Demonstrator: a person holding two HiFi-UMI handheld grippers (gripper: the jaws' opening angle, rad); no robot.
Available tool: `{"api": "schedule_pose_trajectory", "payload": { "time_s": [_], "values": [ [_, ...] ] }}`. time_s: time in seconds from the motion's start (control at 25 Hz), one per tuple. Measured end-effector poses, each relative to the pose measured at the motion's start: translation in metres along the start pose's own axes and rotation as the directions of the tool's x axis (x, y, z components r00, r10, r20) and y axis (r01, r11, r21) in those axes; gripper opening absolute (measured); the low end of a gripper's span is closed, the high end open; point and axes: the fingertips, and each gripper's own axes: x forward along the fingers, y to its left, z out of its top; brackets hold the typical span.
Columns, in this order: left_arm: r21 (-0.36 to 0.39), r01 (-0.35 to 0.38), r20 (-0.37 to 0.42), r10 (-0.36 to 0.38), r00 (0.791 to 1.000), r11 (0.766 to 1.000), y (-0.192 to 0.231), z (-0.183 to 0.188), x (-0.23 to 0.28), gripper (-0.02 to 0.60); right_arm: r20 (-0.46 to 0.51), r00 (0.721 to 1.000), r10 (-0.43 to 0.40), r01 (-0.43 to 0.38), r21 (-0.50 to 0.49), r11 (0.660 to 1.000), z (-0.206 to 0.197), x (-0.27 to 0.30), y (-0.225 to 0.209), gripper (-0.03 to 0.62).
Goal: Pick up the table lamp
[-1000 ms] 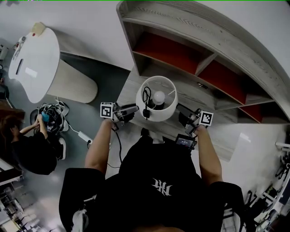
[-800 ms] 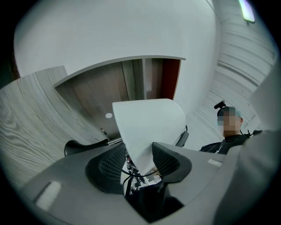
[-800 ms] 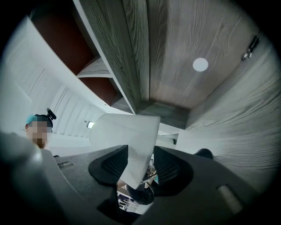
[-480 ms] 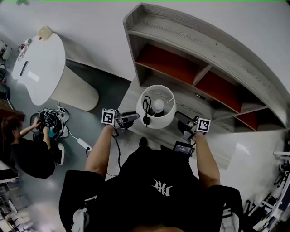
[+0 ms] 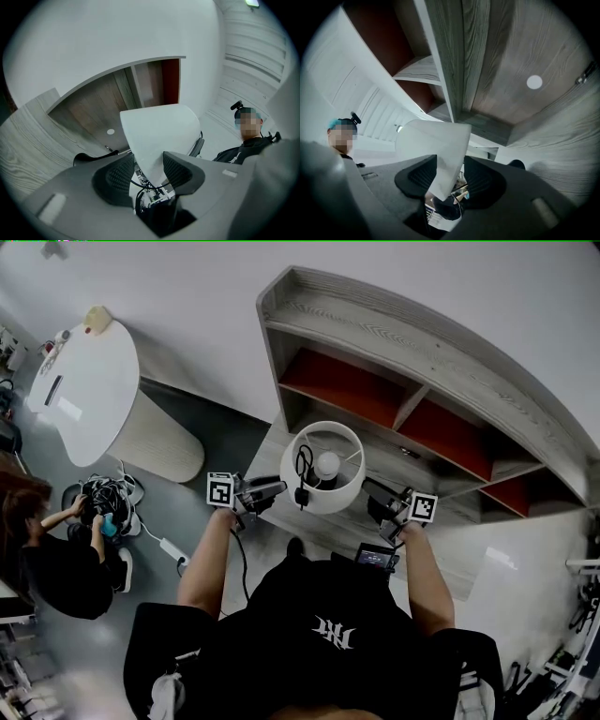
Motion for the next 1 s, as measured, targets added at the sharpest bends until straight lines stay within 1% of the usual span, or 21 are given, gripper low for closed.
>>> {"api": "schedule_pose_trajectory", "payload": {
  "time_s": [0.2,0.32,0.48,0.72,1.0],
  "values": [
    [0.044,0.007,0.008,-0.008,1.000,0.999,-0.023,0.014,0.005,0.190,-0.010,1.000,0.012,-0.012,-0.051,0.999,0.013,0.001,0.024,0.179],
    [0.053,0.005,0.012,-0.005,1.000,0.999,-0.034,0.021,0.007,0.190,-0.013,1.000,0.014,-0.015,-0.076,0.997,0.019,0.003,0.039,0.178],
    [0.060,-0.013,0.015,0.012,1.000,0.998,-0.051,0.029,0.009,0.192,-0.012,1.000,0.015,-0.016,-0.110,0.994,0.027,0.005,0.055,0.178],
    [0.113,-0.032,0.020,0.030,0.999,0.993,-0.081,0.043,0.010,0.192,-0.016,1.000,0.003,-0.006,-0.150,0.989,0.032,0.006,0.078,0.178],
    [0.135,-0.056,0.008,0.056,0.998,0.989,-0.100,0.049,0.015,0.195,0.005,1.000,0.015,-0.013,-0.191,0.982,0.044,0.004,0.101,0.178]
  ]
}}
